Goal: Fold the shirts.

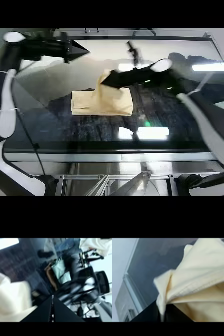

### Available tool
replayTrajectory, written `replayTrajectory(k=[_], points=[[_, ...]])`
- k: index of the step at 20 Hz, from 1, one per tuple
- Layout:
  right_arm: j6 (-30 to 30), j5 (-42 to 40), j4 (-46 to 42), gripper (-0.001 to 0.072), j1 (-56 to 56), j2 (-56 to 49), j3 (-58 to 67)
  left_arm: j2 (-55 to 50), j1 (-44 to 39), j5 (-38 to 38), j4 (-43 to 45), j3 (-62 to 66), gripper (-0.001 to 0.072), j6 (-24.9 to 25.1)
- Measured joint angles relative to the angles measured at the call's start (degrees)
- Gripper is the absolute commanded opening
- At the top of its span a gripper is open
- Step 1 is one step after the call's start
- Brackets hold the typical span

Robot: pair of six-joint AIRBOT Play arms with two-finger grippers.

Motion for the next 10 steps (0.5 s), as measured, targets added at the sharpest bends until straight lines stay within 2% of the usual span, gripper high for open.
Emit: replayTrajectory(k=[1,2,3,4,5,6,8,10], points=[[-0.4,-2.9,0.1,0.0431,3.2,-4.3,3.2,1.5,2.6,-1.0,-0.5,-0.1,0.0001,0.3],[-0.9,-4.3,0.1,0.0403,5.8,-9.0,7.4,3.0,5.3,-2.1,-0.9,-0.2,0.0001,0.7],[-1.1,-4.4,0.3,0.0238,8.0,-13.5,12.2,4.1,7.3,-3.0,-1.0,-0.2,0.0001,0.9],[-1.4,-3.7,0.8,0.0196,9.6,-17.4,17.2,5.1,9.0,-4.1,-1.3,-0.3,0.0001,1.0],[-1.5,-1.9,0.9,0.0193,10.4,-20.0,21.0,5.9,10.3,-4.8,-1.4,-0.3,0.0001,1.2],[-1.7,-0.4,1.2,0.0134,10.7,-21.5,24.0,6.6,11.4,-6.0,-1.6,-0.3,0.0001,1.3],[-1.6,4.5,0.7,0.0126,9.7,-21.9,28.0,7.2,12.6,-7.7,-1.8,-0.3,0.0001,1.5],[0.4,9.8,-3.3,0.0127,7.3,-20.0,29.7,7.6,13.0,-8.9,-1.7,-0.3,0.0001,1.5]])
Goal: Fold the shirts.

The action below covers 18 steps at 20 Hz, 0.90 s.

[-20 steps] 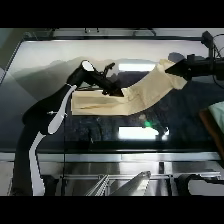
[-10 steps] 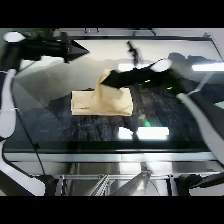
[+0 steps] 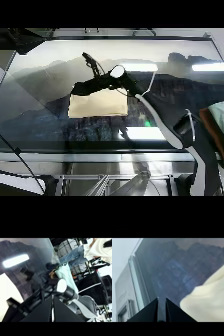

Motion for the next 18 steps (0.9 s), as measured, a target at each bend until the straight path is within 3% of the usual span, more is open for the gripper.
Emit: replayTrajectory(k=[2,3,5,6,9,13,15,18], points=[[3.8,6.1,-7.5,0.0181,-3.7,3.1,0.3,0.2,-0.2,-0.8,0.2,0.0,0.0001,0.0],[5.9,9.0,-11.8,0.0294,-5.8,4.7,-0.1,0.2,-0.5,-1.2,0.2,0.0,0.0001,0.1],[10.6,13.6,-19.1,0.0588,-10.3,7.5,-1.9,0.3,-1.4,-1.9,0.2,0.0,0.0002,0.2],[13.2,15.1,-22.1,0.0638,-12.5,8.4,-3.1,0.3,-1.9,-2.2,0.2,0.0,0.0001,0.2],[20.1,17.3,-28.0,0.0637,-18.2,9.7,-9.1,0.3,-3.5,-2.7,0.2,0.0,0.0002,0.2],[24.8,13.3,-29.9,0.0636,-21.6,9.1,-18.1,0.3,-4.9,-2.8,0.3,0.0,0.0002,0.7],[25.6,11.4,-28.0,0.0634,-22.1,7.3,-20.3,0.3,-5.1,-2.6,0.3,0.0,0.0001,0.9],[23.6,10.2,-17.8,0.0628,-22.2,3.8,-21.7,0.3,-5.2,-2.4,0.3,0.0,0.0001,1.0]])
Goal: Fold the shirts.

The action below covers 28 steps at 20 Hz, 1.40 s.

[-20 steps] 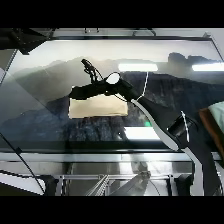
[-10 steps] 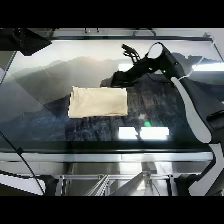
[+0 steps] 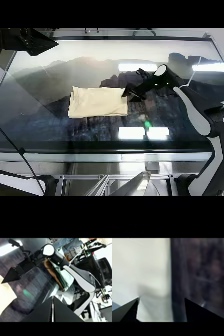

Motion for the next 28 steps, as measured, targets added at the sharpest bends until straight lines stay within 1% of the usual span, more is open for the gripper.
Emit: replayTrajectory(k=[1,2,3,4,5,9,11,13,16,19,21,24,28], points=[[-0.9,-0.2,2.9,0.0579,0.3,-1.1,-0.2,0.0,0.0,0.1,0.0,0.0,0.0001,0.0],[-1.9,-0.5,5.4,0.0451,0.8,-2.1,-0.4,0.0,0.0,0.2,0.0,0.0,0.0002,0.0],[-2.8,-0.8,7.6,0.0285,1.3,-3.1,-0.5,0.0,-0.1,0.2,0.0,0.0,0.0001,0.0],[-3.9,-1.3,9.6,0.0059,2.1,-4.0,-0.7,0.0,-0.1,0.2,0.0,0.0,0.0001,0.0],[-5.2,-1.3,11.3,0.0023,2.9,-4.5,-0.8,0.0,-0.1,0.2,0.0,0.0,0.0001,0.0],[-10.1,-1.6,17.5,0.0021,4.3,-3.0,-0.9,0.0,-0.1,0.1,0.0,0.0,0.0001,0.0],[-11.3,-0.3,19.9,0.0021,3.3,1.3,-0.8,0.0,-0.1,-0.2,0.0,0.0,0.0001,0.0],[-11.5,1.2,18.9,0.0021,0.6,7.1,-0.8,0.0,-0.1,-0.5,0.0,0.0,0.0001,0.0],[-8.9,3.5,12.8,0.0021,-6.4,19.6,-0.7,0.0,-0.1,-1.2,0.0,0.0,0.0001,0.0],[-5.3,2.5,3.1,0.0022,-16.6,32.9,-0.7,0.0,-0.1,-1.6,0.0,0.0,0.0001,0.0],[-3.1,1.0,-3.7,0.0022,-24.4,39.5,-0.7,0.0,-0.2,-1.7,0.0,0.0,0.0001,0.0],[-1.3,-1.2,-9.4,0.0021,-37.2,44.8,-0.7,0.0,-0.3,-1.8,0.0,0.0,0.0001,0.0],[-0.2,-1.1,-13.4,0.0021,-53.7,46.3,-0.7,0.0,-0.3,-1.8,0.0,0.0,0.0001,0.0]])
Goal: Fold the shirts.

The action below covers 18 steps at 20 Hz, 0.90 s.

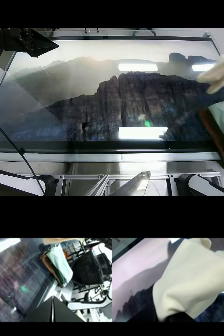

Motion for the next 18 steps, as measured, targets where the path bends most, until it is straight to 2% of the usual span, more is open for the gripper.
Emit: replayTrajectory(k=[3,8,11,15,16,17,18], points=[[1.1,6.1,-7.8,0.0021,-9.8,0.3,0.0,0.0,0.0,0.0,0.0,0.0,0.0001,0.0],[6.3,18.4,-31.4,0.0021,-19.1,0.4,-3.4,0.0,-0.1,0.0,0.0,0.0,0.0001,0.0],[8.2,20.3,-38.5,0.0021,-21.7,0.4,-11.0,0.0,-0.2,0.0,0.0,0.0,0.0001,0.0],[9.2,17.4,-45.7,0.0033,-22.9,0.4,-22.3,0.0,-0.8,0.0,0.0,0.0,0.0001,0.0],[9.2,16.7,-47.3,0.0283,-22.9,0.3,-24.3,0.0,-1.0,0.0,0.0,0.0,0.0002,0.0],[9.2,16.1,-48.8,0.0628,-23.0,0.1,-25.7,0.0,-1.2,0.0,0.0,0.0,0.0001,0.0],[9.1,16.0,-50.4,0.0699,-23.1,-0.2,-26.8,0.0,-1.4,0.0,0.0,0.0,0.0002,0.0]])
